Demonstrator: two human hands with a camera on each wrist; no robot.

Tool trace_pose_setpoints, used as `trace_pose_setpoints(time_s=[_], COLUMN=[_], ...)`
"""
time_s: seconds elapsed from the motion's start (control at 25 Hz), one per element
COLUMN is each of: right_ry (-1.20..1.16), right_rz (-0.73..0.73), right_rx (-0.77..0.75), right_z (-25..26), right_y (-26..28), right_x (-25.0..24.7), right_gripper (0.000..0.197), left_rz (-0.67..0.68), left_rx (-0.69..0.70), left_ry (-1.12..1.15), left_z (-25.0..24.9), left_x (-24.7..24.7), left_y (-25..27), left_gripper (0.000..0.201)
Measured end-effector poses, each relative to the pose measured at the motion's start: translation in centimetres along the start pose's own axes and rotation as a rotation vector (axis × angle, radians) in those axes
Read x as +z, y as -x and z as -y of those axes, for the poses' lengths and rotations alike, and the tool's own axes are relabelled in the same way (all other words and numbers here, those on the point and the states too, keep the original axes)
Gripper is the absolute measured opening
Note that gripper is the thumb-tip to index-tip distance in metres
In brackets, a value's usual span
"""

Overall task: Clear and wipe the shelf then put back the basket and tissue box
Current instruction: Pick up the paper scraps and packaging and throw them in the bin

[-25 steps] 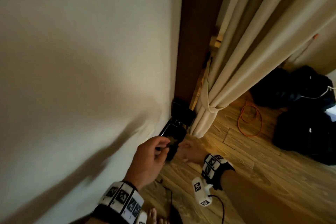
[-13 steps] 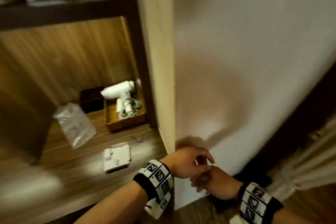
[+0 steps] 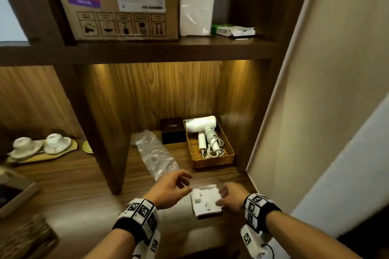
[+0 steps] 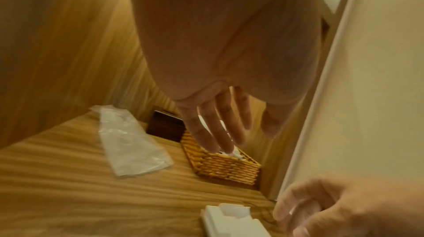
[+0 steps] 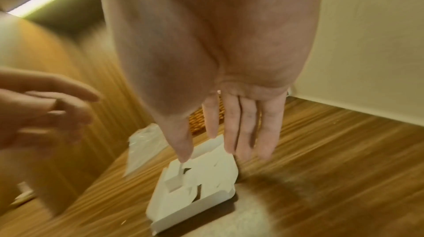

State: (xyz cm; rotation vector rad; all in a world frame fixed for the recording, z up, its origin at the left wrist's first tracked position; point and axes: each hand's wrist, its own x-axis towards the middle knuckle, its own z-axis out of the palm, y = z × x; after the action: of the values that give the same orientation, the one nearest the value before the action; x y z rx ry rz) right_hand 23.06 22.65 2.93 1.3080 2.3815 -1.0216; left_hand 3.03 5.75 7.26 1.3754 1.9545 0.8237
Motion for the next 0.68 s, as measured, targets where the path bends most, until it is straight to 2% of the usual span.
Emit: trace_pose_setpoints(time_s=[0.16,0.32,0.48,0.68], right_ry=[0.07,0.27,0.432,0.444], right_rz=[-0.089,-0.068,0.043,0.101], right_rx=[0.076,-0.012,-0.097,-0.1], right_z=[1.7,2.9,3.7,3.1], right_y=[-3.4,-6.7,-8.5,-10.0], right_x=[0.7,2.0,2.2,1.5], right_gripper=[0.082,0.107,0.104,0.077], left_rz=[-0.122,-0.193,-0.253,-0.424], left_rx=[-0.105,-0.244,-0.409,-0.673], left_ry=[0.072,0.077,0.057,0.057], left_z=[5.4,10.1,13.0,13.8], left_x=[-2.3,-4.1,-5.1,-5.8], left_y=[0.3,-1.0,-4.0,-8.5], left_gripper=[0.055,0.068,0.075,0.059])
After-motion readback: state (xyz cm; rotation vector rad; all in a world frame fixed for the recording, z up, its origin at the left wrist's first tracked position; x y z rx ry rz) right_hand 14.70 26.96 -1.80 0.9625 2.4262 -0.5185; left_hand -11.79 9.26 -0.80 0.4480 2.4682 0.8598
